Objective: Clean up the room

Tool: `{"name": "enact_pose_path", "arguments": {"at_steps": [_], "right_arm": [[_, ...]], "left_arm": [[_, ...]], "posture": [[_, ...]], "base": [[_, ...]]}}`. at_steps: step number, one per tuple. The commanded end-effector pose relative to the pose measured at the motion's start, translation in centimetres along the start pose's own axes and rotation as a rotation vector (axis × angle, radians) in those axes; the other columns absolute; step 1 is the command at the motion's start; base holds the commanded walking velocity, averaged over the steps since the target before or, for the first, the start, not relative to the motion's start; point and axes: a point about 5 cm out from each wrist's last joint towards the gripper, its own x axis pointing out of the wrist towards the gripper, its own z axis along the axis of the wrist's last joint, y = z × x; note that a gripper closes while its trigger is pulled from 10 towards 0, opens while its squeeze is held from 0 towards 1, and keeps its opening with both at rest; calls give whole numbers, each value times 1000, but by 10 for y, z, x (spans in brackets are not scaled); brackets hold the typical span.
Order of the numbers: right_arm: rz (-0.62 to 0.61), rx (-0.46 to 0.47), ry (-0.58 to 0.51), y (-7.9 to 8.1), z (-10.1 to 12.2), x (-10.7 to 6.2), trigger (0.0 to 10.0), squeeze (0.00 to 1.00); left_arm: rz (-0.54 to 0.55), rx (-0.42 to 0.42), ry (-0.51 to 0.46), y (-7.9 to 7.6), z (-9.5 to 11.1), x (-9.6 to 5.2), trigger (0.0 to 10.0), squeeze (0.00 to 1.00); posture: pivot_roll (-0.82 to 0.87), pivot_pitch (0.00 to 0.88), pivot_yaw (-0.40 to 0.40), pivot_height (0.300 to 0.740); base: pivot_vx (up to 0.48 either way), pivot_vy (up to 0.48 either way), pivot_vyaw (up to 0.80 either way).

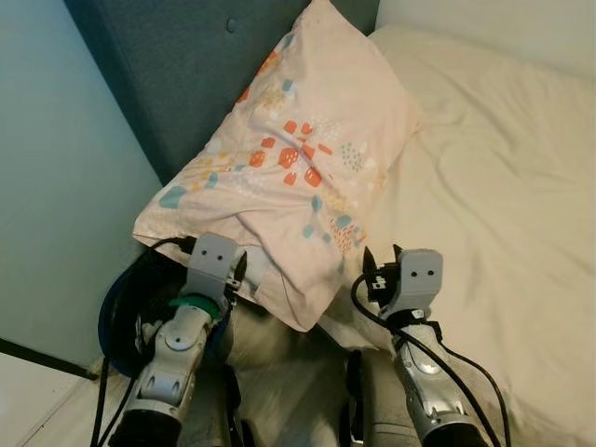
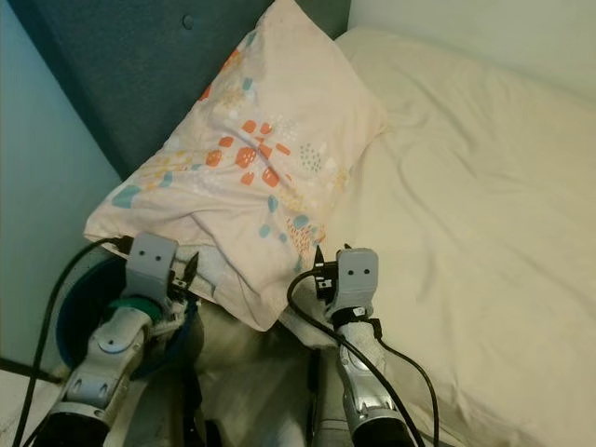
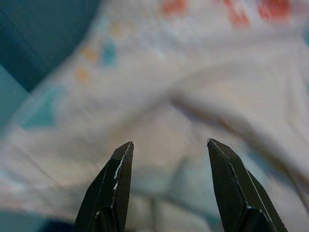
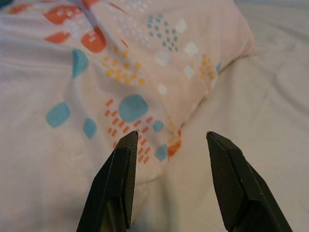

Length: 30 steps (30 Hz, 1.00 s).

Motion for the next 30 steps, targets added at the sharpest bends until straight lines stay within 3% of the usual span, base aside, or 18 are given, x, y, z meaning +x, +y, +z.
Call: {"name": "enact_pose_path", "arguments": {"at_steps": [1,5,12,13,15,16,17,18,19,20,22,23,27,29,30], "right_arm": [[6,-3,15,1,-3,-2,10000,0],[6,-3,14,2,0,0,10000,0],[1,43,4,7,8,15,10000,0],[-1,45,-4,8,11,17,10000,0],[-8,46,-20,7,16,22,10000,0],[-8,46,-20,7,16,22,10000,0],[-15,48,-32,5,19,25,10000,0],[-15,48,-32,5,19,25,10000,0],[-31,48,-50,2,24,27,10000,0],[-31,48,-50,2,24,27,10000,0],[-77,50,-90,-6,35,31,10000,0],[-106,56,-102,-12,39,32,10000,0],[-180,92,-98,-25,40,33,10000,0],[-199,166,-36,-32,31,35,10000,0],[-157,261,22,-27,24,40,10000,0]], "left_arm": [[24,-7,5,6,-3,0,10000,0],[31,2,-5,9,3,11,10000,0],[13,-24,77,9,6,38,10000,0],[17,14,61,11,9,41,10000,0],[0,203,-26,16,21,45,10000,0],[0,203,-26,16,21,45,10000,0],[-22,328,-94,18,29,44,10000,0],[-22,328,-94,18,29,44,10000,0],[-75,478,-165,18,37,42,10000,0],[-75,478,-165,18,37,42,10000,0],[-213,747,-257,16,42,35,10000,0],[-255,810,-266,17,42,33,10000,0],[-299,879,-229,24,40,32,10000,0],[-354,925,-178,29,36,32,10000,0],[-340,875,-152,33,38,35,10000,0]], "posture": [[-56,153,83,585],[-48,178,90,570],[-53,234,105,565],[-57,251,111,565],[-62,260,114,565],[-62,260,114,565],[-64,271,117,565],[-64,271,117,565],[-65,277,119,565],[-65,277,119,565],[-62,283,121,565],[-62,283,121,565],[-62,283,121,565],[-54,287,119,565],[-54,285,118,565]], "base": [[0,0,0],[0,0,0],[0,0,0],[0,0,0],[0,0,0],[0,0,0],[0,0,0],[0,0,0],[0,0,0],[0,0,0],[0,0,0],[0,0,0],[0,0,0],[0,0,0],[0,0,0]]}}
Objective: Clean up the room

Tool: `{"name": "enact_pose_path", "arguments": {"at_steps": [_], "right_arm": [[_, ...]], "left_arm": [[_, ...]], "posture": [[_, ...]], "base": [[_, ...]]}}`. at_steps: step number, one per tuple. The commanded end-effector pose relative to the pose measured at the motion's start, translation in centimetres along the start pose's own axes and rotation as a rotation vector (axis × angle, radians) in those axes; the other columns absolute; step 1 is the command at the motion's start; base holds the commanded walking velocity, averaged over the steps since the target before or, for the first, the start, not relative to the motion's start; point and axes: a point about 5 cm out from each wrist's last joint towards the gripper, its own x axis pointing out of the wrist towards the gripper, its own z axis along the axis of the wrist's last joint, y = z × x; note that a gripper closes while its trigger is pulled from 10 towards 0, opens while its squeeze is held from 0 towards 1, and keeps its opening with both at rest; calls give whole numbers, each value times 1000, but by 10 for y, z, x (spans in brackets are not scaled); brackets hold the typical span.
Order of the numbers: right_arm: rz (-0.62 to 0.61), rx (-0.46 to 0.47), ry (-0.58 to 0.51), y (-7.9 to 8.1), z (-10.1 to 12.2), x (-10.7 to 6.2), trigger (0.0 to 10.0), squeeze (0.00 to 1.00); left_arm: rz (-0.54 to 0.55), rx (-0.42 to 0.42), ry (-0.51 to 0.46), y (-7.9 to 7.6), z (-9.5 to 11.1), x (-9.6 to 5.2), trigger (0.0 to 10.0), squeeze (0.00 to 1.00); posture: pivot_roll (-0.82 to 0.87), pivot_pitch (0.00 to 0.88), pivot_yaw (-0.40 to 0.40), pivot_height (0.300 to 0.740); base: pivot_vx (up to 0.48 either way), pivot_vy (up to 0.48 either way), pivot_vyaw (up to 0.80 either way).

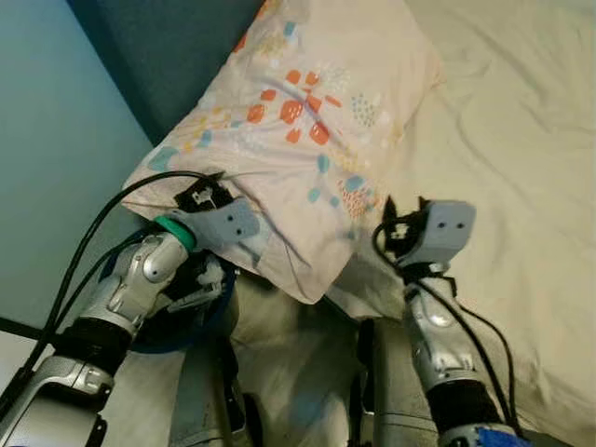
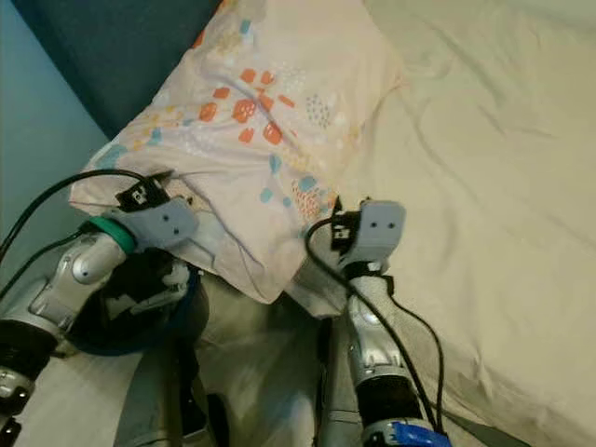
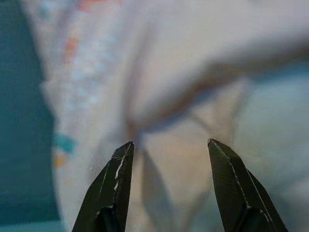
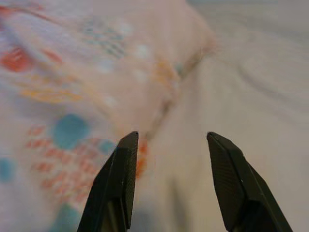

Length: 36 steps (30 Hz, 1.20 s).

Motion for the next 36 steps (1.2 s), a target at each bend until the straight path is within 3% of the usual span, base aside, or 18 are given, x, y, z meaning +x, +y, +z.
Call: {"name": "enact_pose_path", "arguments": {"at_steps": [1,2,6,8,10,13,16,19,23,24,25,26,27,31,36], "right_arm": [[4,83,109,0,-18,-4,10000,0],[62,214,210,9,-29,0,10000,0],[80,249,243,12,-33,2,10000,0],[164,380,318,24,-37,8,10000,0],[262,432,380,35,-41,12,10000,0],[327,451,426,42,-43,13,10000,0],[377,531,492,47,-47,15,10000,0],[349,590,572,44,-56,13,10000,0],[328,595,597,42,-58,13,9922,0],[310,589,602,40,-57,16,5333,0],[286,567,595,36,-56,18,2588,0],[274,555,592,34,-55,21,2588,0],[262,546,567,30,-51,25,0,0],[245,543,530,25,-44,31,0,0],[208,560,404,7,-23,47,0,0]], "left_arm": [[-45,-23,37,-5,-6,-2,10000,0],[6,-128,70,1,-10,0,10000,0],[34,-168,81,3,-11,1,10000,0],[117,-261,75,7,-9,1,10000,0],[199,-333,63,12,-3,0,10000,0],[240,-368,49,15,2,-2,10000,0],[263,-399,30,15,10,-5,10000,0],[269,-415,25,14,14,-11,10000,0],[276,-424,26,14,15,-14,10000,0],[281,-428,29,14,15,-16,10000,0],[285,-431,32,15,14,-17,10000,0],[288,-434,36,15,15,-19,10000,0],[290,-436,39,15,15,-20,10000,0],[292,-440,45,15,16,-21,10000,0],[288,-452,41,13,20,-19,10000,0]], "posture": [[-54,285,118,565],[-48,277,112,565],[-48,277,112,565],[-38,268,93,565],[-11,262,70,565],[7,260,50,565],[33,261,32,565],[59,264,15,565],[70,265,11,565],[72,265,10,565],[74,265,9,565],[74,265,9,565],[74,265,9,565],[74,265,9,565],[56,259,19,565]], "base": [[0,0,0],[0,0,0],[0,0,0],[0,0,0],[0,0,0],[0,0,0],[0,0,0],[0,0,0],[0,0,0],[0,0,0],[0,0,0],[0,0,0],[0,0,0],[0,0,0],[0,0,0]]}}
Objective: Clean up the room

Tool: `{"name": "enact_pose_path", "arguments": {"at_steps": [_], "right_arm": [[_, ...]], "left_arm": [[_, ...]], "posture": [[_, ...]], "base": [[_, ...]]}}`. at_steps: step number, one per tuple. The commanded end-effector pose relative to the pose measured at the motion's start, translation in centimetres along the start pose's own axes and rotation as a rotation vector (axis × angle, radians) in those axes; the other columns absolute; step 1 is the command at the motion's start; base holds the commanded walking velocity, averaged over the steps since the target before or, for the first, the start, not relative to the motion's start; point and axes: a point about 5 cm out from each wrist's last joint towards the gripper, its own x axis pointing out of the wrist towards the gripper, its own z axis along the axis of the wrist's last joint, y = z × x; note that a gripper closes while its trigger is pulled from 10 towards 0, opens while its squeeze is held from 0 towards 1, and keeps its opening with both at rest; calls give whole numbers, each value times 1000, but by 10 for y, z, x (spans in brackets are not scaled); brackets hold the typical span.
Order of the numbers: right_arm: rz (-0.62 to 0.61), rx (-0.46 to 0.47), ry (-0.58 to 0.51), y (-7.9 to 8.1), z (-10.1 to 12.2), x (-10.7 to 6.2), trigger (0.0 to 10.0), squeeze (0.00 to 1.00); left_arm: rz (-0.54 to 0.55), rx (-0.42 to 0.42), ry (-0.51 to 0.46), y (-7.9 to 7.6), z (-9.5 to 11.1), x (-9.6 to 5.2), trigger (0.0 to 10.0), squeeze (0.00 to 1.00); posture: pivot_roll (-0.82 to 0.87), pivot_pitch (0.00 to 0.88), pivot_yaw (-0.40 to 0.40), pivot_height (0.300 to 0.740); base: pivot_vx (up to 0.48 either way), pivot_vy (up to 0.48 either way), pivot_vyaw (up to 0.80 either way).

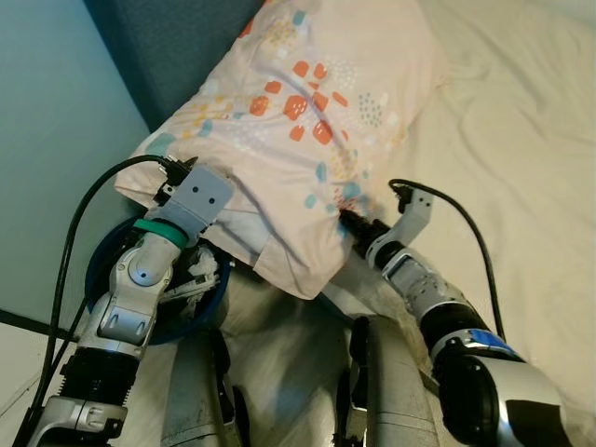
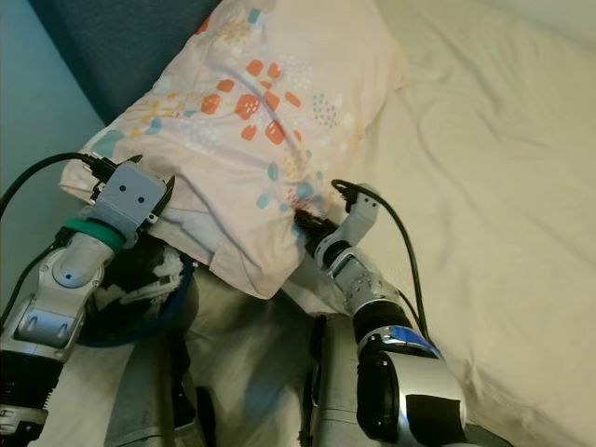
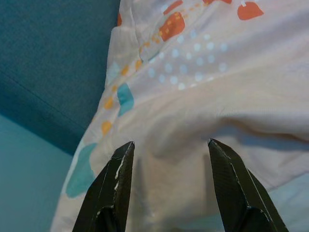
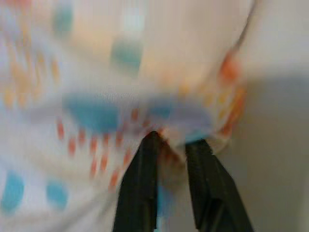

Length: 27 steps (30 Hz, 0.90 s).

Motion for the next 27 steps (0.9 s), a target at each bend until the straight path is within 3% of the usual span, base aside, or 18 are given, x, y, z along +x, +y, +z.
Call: {"name": "enact_pose_path", "arguments": {"at_steps": [1,7,12,13,21,22,23,24,25,26,27], "right_arm": [[6,29,-49,-3,7,-2,0,0],[97,94,-111,-1,22,-2,0,0],[34,81,-189,-10,39,-5,0,0],[-5,67,-210,-14,45,-7,10000,0],[-79,-1,-247,-27,59,-14,10000,0],[-92,-81,-258,-29,59,-17,10000,0],[-92,-81,-258,-29,59,-17,10000,0],[-99,-235,-271,-31,56,-23,10000,0],[-99,-235,-271,-31,56,-23,10000,0],[-87,-334,-275,-29,46,-29,10000,0],[-83,-352,-276,-29,41,-32,10000,0]], "left_arm": [[-18,-20,5,-5,0,-3,10000,0],[-33,-33,-7,-9,6,2,10000,0],[-38,-39,-8,-11,8,4,10000,0],[-40,-42,-9,-12,9,4,10000,0],[-52,-81,16,-17,7,0,10000,0],[-2,-161,53,-12,1,-4,10000,0],[-2,-161,53,-12,1,-4,10000,0],[62,-301,110,-8,-8,-11,10000,0],[62,-301,110,-8,-8,-11,10000,0],[3,-305,160,-18,-15,-15,10000,0],[-52,-264,184,-25,-17,-17,10000,0]], "posture": [[51,258,23,565],[37,253,36,565],[32,251,40,565],[25,246,42,565],[20,235,44,565],[16,230,45,565],[16,230,45,565],[9,222,41,565],[9,222,41,565],[1,217,40,565],[1,217,40,565]], "base": [[0,0,0],[0,0,0],[0,0,0],[0,0,0],[0,0,0],[0,0,0],[0,0,0],[0,0,0],[0,0,0],[0,0,0],[0,0,0]]}}
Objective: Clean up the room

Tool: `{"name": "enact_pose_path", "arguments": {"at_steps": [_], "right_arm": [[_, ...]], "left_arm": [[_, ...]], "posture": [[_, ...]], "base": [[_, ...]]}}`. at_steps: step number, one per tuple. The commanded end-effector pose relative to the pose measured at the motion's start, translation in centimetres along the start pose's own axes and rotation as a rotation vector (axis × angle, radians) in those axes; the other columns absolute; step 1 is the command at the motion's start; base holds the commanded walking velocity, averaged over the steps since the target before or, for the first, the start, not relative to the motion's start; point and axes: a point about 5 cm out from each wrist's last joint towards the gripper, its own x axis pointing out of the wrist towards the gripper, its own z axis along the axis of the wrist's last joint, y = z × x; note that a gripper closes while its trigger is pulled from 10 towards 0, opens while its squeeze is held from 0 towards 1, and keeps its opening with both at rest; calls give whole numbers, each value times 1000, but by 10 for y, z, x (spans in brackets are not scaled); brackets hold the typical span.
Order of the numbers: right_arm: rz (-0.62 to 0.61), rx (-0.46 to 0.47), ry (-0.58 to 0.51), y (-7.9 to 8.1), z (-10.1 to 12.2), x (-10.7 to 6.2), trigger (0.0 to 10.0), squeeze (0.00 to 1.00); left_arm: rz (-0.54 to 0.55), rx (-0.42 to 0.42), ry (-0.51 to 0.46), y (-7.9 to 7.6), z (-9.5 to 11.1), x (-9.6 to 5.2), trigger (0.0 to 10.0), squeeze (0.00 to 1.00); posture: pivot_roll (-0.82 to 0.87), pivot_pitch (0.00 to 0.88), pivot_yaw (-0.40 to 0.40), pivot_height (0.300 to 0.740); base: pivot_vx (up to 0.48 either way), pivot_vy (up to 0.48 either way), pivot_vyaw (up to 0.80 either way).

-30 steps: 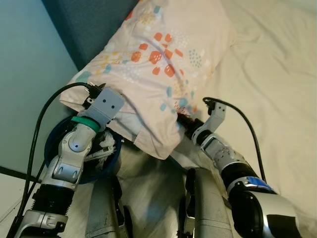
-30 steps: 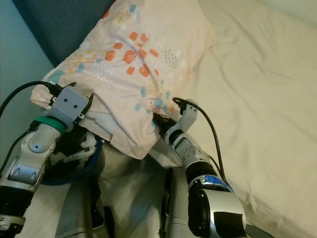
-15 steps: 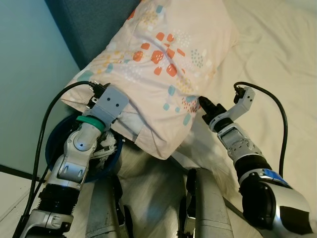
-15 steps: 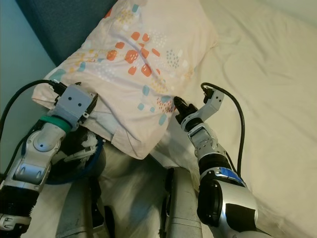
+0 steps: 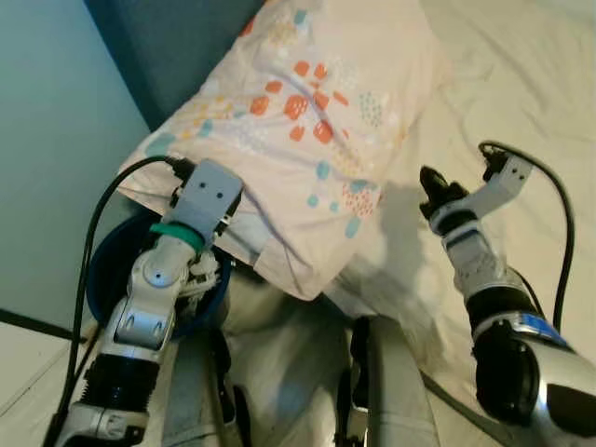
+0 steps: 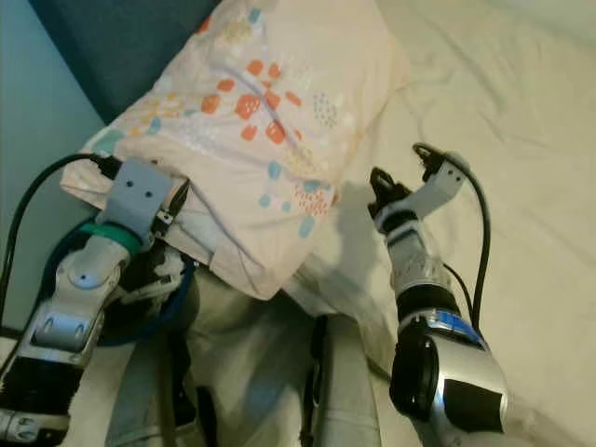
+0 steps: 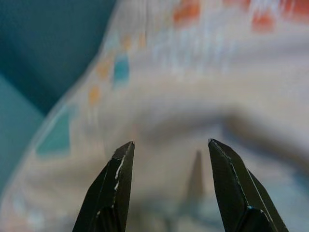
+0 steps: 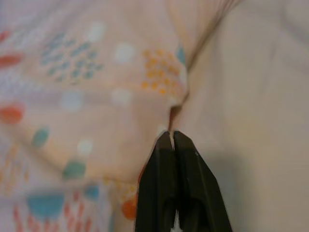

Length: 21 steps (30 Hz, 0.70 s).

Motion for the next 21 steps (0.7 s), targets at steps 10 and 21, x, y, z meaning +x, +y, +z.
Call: {"name": "enact_pose_path", "arguments": {"at_steps": [10,21], "right_arm": [[24,-90,5,13,-28,-36,10000,0],[133,-183,-150,47,11,-45,10000,0]], "left_arm": [[-248,192,311,-22,-55,-12,10000,0],[-140,235,307,-49,-45,51,10000,0]], "posture": [[-60,214,71,565],[-141,277,106,565]], "base": [[0,0,0],[0,0,0]]}}
